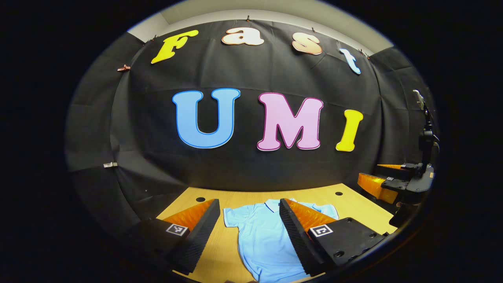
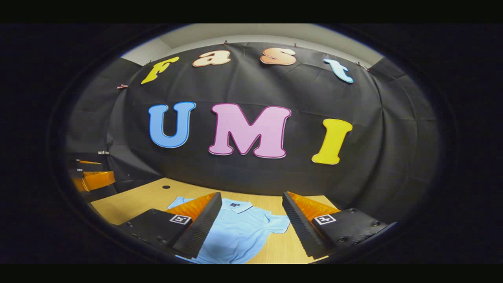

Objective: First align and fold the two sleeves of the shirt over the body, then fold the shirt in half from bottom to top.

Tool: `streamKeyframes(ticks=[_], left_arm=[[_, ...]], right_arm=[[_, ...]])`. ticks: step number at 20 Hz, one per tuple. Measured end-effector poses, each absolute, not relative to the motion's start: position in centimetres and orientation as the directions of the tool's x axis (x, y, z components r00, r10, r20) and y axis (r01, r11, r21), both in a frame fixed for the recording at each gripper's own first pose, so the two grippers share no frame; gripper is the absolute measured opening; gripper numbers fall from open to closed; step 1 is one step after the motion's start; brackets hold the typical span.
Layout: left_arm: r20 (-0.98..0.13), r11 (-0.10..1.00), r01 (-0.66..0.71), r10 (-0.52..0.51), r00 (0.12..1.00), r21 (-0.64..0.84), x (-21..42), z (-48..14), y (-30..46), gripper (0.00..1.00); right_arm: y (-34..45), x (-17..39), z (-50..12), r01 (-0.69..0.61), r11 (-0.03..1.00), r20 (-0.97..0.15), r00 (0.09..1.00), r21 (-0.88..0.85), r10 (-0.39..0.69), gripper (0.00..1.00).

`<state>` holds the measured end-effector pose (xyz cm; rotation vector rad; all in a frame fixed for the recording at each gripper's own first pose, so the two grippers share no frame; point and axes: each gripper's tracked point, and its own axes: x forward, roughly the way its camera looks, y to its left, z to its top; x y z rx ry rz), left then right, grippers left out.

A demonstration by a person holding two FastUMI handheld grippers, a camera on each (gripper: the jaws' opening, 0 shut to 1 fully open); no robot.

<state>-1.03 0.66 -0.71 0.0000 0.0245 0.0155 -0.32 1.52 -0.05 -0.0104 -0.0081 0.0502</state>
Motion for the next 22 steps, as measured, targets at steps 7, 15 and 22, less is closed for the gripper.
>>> streamKeyframes(ticks=[7, 15, 22], left_arm=[[-0.002, 1.0, -0.005, 0.005, 1.0, 0.017, -1.5, 0.0, 0.3, 0.97], [-0.027, 1.0, -0.028, 0.028, 0.999, 0.006, -0.6, -0.6, 0.1, 0.97], [-0.09, 0.996, -0.084, 0.085, 0.992, 0.018, 1.5, -2.4, -0.8, 0.97]], right_arm=[[1.4, -0.1, -1.3, -0.062, 0.998, -0.023, 0.998, -0.029, 0.062, 0.97], [-2.5, 4.7, -4.8, -0.047, 0.996, -0.128, 0.991, -0.078, 0.037, 0.97], [-5.1, 11.4, -11.3, -0.081, 0.992, -0.27, 0.961, -0.097, 0.052, 0.97]])
